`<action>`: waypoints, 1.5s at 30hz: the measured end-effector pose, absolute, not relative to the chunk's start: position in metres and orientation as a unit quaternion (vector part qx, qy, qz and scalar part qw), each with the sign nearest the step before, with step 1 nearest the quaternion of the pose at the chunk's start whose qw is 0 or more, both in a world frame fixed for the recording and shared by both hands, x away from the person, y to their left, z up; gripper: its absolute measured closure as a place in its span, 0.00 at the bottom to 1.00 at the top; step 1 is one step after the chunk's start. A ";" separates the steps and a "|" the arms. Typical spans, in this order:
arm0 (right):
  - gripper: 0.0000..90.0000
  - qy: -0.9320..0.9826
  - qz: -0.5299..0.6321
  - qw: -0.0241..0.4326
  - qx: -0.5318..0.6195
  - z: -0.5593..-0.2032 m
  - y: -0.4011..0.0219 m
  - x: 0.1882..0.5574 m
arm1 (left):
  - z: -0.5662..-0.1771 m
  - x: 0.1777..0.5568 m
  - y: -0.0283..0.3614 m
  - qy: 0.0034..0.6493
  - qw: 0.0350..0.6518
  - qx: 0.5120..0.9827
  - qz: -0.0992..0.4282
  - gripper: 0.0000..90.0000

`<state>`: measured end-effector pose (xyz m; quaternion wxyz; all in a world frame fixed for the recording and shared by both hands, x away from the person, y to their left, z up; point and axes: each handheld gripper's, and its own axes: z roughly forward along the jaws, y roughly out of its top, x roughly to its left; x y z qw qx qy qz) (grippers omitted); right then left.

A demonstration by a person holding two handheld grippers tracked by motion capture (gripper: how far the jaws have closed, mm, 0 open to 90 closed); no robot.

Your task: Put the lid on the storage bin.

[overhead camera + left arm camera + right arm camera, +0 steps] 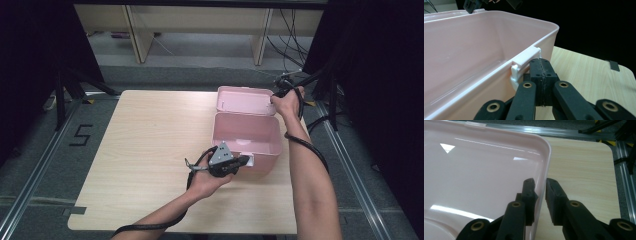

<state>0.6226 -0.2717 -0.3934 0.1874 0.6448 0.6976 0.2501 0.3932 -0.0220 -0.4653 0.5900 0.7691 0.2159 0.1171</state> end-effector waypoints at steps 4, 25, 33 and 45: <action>0.88 0.697 0.245 0.196 0.644 -0.394 -0.271 0.624 | -0.465 0.393 -0.022 0.216 0.590 0.769 0.117 1.00; 0.89 0.679 0.246 0.193 0.664 -0.398 -0.269 0.628 | -0.465 0.394 -0.022 0.212 0.587 0.772 0.117 1.00; 0.90 0.687 0.247 0.201 0.653 -0.400 -0.271 0.631 | -0.465 0.394 -0.022 0.214 0.589 0.771 0.115 1.00; 0.88 0.683 0.245 0.199 0.658 -0.403 -0.272 0.632 | -0.465 0.393 -0.022 0.216 0.587 0.771 0.116 1.00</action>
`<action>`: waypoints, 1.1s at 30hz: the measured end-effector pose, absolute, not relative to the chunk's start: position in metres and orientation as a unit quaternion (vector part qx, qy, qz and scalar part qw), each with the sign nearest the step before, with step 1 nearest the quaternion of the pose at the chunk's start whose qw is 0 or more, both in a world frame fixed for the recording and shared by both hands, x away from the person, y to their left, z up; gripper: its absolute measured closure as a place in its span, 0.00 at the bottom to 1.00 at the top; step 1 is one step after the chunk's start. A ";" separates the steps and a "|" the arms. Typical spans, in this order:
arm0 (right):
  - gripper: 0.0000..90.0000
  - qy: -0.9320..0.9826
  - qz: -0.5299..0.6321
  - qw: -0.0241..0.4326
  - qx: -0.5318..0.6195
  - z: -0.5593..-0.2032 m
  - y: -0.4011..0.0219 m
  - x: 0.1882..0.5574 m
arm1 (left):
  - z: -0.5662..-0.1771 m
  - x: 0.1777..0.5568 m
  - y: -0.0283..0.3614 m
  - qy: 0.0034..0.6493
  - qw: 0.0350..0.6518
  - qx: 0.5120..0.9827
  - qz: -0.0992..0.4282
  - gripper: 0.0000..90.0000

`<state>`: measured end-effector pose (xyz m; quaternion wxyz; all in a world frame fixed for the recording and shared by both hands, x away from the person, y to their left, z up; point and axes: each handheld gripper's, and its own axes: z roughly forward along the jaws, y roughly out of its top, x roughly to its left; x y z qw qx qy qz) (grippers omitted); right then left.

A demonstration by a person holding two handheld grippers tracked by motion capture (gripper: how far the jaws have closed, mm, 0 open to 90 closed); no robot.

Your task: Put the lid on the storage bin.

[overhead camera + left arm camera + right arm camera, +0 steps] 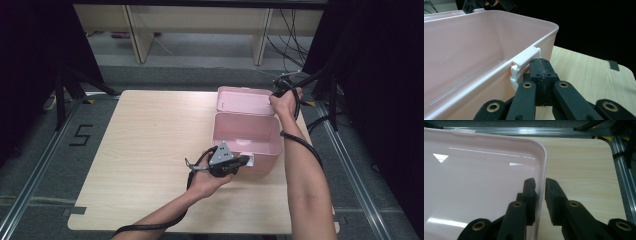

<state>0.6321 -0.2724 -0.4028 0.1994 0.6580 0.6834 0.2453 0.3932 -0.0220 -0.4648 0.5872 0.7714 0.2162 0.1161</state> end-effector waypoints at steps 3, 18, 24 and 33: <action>0.90 0.683 0.244 0.204 0.658 -0.403 -0.272 0.633 | -0.465 0.393 -0.022 0.216 0.587 0.772 0.116 1.00; 0.96 0.667 0.249 0.205 0.672 -0.399 -0.270 0.629 | -0.465 0.392 -0.026 0.226 0.588 0.768 0.113 1.00; 0.96 0.667 0.252 0.206 0.670 -0.397 -0.270 0.629 | -0.463 0.391 -0.026 0.224 0.579 0.775 0.120 1.00; 0.97 0.665 0.256 0.203 0.672 -0.393 -0.271 0.627 | -0.464 0.390 -0.027 0.226 0.579 0.775 0.118 1.00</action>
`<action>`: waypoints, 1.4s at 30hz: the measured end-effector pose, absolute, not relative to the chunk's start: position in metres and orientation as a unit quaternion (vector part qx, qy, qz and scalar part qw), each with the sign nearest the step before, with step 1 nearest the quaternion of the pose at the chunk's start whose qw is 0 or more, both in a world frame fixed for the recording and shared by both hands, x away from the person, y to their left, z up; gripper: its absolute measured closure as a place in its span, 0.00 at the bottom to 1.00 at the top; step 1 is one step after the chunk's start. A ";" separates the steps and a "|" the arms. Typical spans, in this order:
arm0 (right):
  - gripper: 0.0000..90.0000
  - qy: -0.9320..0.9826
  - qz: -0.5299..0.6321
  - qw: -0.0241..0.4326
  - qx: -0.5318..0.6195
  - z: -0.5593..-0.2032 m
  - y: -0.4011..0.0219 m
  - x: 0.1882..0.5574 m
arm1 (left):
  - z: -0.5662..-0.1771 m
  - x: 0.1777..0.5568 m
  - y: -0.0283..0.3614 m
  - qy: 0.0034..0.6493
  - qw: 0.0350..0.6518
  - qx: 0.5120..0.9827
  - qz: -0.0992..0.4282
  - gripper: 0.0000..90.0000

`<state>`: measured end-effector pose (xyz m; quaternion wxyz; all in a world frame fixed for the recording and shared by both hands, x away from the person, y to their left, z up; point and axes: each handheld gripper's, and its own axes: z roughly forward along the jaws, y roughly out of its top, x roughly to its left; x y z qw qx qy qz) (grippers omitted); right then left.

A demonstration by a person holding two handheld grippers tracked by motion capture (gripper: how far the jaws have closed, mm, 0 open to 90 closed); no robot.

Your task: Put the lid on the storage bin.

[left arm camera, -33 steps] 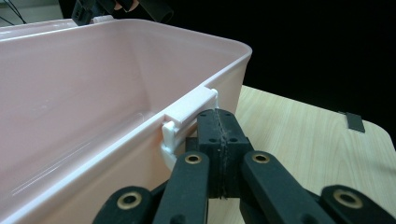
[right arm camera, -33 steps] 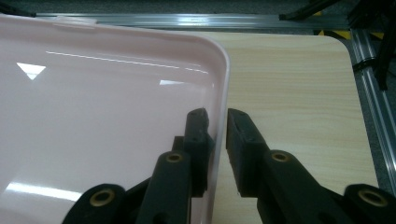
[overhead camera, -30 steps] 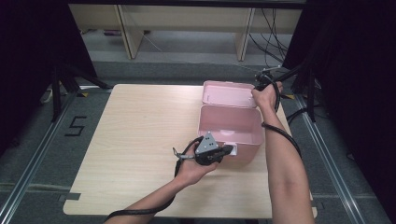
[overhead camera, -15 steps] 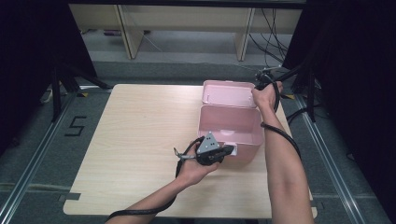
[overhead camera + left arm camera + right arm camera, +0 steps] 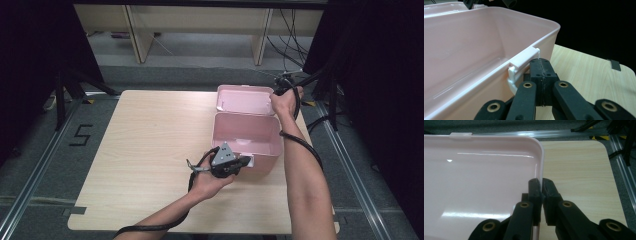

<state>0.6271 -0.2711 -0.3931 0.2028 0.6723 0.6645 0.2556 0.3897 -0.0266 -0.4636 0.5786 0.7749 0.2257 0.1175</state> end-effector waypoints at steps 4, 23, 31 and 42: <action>0.97 0.661 0.259 0.204 0.674 -0.390 -0.271 0.626 | -0.463 0.389 -0.027 0.226 0.576 0.777 0.118 1.00; 0.97 0.650 0.261 0.191 0.688 -0.378 -0.273 0.621 | -0.463 0.386 -0.028 0.228 0.569 0.781 0.120 1.00; 0.98 0.653 0.262 0.192 0.684 -0.374 -0.275 0.620 | -0.463 0.386 -0.028 0.230 0.568 0.781 0.117 1.00; 0.98 0.650 0.268 0.195 0.684 -0.367 -0.277 0.618 | -0.463 0.387 -0.030 0.230 0.570 0.780 0.116 1.00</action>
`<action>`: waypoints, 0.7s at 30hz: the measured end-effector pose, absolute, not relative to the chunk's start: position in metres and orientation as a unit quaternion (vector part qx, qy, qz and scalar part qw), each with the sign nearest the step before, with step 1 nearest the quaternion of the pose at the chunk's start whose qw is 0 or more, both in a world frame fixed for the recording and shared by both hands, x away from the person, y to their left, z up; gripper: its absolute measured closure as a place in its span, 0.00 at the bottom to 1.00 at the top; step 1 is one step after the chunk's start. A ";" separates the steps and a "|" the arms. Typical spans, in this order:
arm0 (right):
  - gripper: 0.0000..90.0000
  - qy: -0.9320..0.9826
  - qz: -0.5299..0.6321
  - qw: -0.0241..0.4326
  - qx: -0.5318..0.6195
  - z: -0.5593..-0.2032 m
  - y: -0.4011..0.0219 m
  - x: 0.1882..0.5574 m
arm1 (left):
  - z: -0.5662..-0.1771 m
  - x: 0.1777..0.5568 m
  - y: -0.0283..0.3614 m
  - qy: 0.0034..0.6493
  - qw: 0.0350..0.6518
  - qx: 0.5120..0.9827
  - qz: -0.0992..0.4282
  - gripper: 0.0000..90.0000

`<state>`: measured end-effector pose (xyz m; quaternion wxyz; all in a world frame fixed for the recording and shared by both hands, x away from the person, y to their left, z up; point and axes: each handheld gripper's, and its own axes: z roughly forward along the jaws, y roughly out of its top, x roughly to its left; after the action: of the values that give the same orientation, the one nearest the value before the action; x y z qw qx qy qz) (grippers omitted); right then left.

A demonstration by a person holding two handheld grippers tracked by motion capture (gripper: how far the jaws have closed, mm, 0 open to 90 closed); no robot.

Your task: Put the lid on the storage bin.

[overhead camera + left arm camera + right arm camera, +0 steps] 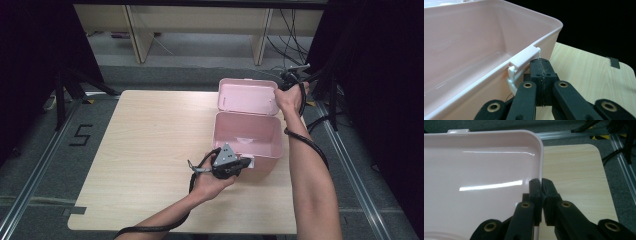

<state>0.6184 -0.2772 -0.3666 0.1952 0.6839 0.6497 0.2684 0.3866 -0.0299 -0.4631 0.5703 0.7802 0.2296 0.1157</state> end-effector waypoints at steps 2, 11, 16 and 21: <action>0.98 0.640 0.273 0.185 0.694 -0.365 -0.275 0.617 | -0.463 0.386 -0.030 0.231 0.568 0.782 0.117 1.00; 0.98 0.648 0.279 0.198 0.680 -0.359 -0.279 0.615 | -0.463 0.386 -0.030 0.232 0.568 0.781 0.117 1.00; 0.99 0.648 0.281 0.204 0.678 -0.356 -0.279 0.612 | -0.463 0.386 -0.030 0.232 0.568 0.781 0.117 1.00; 0.99 0.645 0.291 0.205 0.676 -0.353 -0.279 0.610 | -0.463 0.386 -0.030 0.233 0.567 0.782 0.117 1.00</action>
<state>0.6100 -0.2790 -0.3530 0.2047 0.6762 0.6453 0.2906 0.3863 -0.0304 -0.4628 0.5668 0.7816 0.2328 0.1169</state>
